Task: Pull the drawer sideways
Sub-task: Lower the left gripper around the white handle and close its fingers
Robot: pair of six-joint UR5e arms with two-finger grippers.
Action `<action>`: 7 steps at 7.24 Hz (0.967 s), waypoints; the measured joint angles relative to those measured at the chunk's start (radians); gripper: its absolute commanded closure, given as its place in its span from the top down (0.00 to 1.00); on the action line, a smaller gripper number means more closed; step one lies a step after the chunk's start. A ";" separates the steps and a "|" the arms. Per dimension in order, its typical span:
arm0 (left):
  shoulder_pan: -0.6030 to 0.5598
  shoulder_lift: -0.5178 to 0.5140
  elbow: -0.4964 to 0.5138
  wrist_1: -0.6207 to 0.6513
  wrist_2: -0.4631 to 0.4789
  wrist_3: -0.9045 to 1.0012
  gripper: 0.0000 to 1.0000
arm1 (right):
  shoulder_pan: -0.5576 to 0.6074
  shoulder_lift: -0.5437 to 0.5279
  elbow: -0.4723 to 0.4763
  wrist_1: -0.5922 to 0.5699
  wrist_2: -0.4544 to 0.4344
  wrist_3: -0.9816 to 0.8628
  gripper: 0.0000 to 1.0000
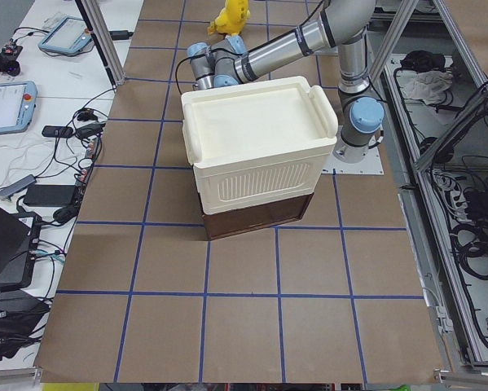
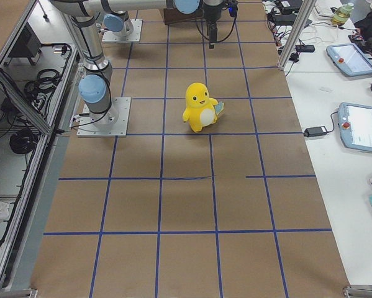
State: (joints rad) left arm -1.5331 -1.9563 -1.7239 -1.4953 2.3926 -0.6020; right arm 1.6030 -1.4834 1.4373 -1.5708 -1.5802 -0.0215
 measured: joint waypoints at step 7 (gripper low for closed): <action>0.017 0.006 0.003 -0.027 -0.061 -0.045 0.72 | 0.000 0.000 0.000 0.000 0.000 0.000 1.00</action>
State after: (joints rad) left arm -1.5161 -1.9500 -1.7206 -1.5226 2.3315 -0.6470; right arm 1.6030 -1.4834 1.4374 -1.5708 -1.5800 -0.0219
